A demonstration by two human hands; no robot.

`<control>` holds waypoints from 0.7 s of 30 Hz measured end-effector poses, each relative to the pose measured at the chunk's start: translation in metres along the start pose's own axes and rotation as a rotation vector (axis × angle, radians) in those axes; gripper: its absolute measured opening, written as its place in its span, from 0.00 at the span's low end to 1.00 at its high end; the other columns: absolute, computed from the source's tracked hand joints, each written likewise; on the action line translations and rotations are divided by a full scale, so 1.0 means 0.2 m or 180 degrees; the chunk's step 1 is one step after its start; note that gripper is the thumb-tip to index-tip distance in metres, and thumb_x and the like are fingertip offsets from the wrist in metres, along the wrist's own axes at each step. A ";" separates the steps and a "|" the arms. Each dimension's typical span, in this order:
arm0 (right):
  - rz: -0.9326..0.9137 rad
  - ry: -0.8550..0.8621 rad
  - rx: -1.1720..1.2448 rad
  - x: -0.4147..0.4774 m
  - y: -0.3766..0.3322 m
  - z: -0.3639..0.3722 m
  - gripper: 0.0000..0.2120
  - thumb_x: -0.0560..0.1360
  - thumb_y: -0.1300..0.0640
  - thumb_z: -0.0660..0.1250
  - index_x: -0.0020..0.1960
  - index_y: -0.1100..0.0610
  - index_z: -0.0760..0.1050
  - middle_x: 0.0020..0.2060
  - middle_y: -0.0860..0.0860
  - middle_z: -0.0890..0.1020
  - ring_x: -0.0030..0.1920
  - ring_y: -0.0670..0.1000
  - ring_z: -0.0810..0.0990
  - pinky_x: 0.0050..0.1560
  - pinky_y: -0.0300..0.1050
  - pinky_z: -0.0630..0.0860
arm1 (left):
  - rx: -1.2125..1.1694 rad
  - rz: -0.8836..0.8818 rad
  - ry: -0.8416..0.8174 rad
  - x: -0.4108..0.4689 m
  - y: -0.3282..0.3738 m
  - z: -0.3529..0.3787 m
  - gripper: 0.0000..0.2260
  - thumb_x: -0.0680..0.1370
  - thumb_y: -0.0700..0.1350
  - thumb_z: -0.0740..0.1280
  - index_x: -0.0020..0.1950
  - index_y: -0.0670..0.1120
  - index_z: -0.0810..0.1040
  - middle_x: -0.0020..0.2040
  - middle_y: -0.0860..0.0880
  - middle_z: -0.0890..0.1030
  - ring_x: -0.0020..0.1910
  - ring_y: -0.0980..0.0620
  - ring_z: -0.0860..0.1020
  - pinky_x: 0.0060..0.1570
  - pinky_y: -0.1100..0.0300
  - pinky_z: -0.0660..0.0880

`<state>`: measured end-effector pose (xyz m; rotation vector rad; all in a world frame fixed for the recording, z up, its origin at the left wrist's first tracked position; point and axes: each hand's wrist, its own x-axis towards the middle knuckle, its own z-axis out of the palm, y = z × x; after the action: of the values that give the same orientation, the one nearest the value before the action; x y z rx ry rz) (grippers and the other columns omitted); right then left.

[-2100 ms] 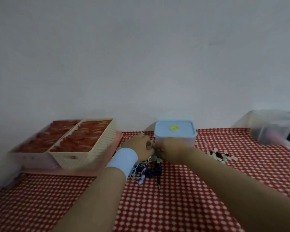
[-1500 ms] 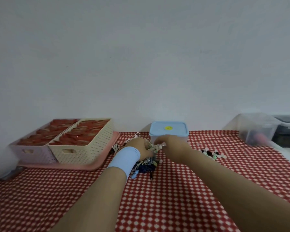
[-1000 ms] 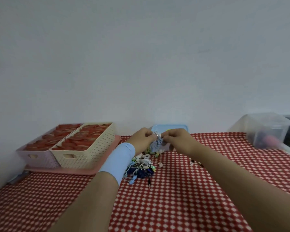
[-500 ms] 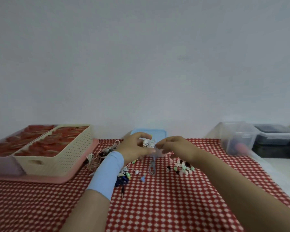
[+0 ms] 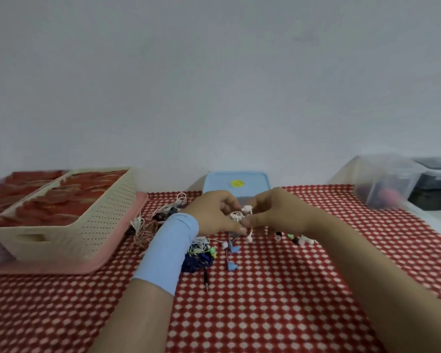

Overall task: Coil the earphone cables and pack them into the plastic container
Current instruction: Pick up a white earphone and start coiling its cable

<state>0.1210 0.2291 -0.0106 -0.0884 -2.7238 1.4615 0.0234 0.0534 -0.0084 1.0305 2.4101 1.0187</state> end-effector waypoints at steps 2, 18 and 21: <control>-0.0034 -0.0037 -0.0086 0.03 0.05 0.00 0.06 0.75 0.53 0.76 0.49 0.54 0.86 0.37 0.54 0.87 0.36 0.49 0.83 0.38 0.42 0.79 | -0.0188 0.0032 -0.0069 0.03 -0.04 0.01 0.19 0.66 0.45 0.80 0.53 0.52 0.78 0.50 0.50 0.84 0.49 0.51 0.82 0.57 0.50 0.78; 0.0057 0.0041 0.0261 -0.06 0.00 0.00 0.06 0.78 0.55 0.73 0.50 0.56 0.86 0.34 0.57 0.83 0.37 0.54 0.81 0.40 0.48 0.78 | 0.0321 -0.0044 -0.0083 -0.12 0.03 -0.01 0.04 0.76 0.48 0.68 0.49 0.52 0.80 0.43 0.56 0.81 0.44 0.56 0.78 0.45 0.61 0.73; 0.0005 0.0029 0.0059 -0.09 0.00 0.03 0.07 0.78 0.58 0.72 0.54 0.54 0.86 0.38 0.58 0.86 0.38 0.53 0.83 0.40 0.45 0.82 | 0.0429 -0.0071 -0.0035 -0.11 0.05 0.04 0.07 0.74 0.52 0.71 0.50 0.54 0.79 0.49 0.57 0.81 0.50 0.55 0.79 0.50 0.58 0.74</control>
<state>0.1383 0.2233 -0.0139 -0.0962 -2.7033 1.4826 0.0481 0.0461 -0.0072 1.0478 2.5042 0.8508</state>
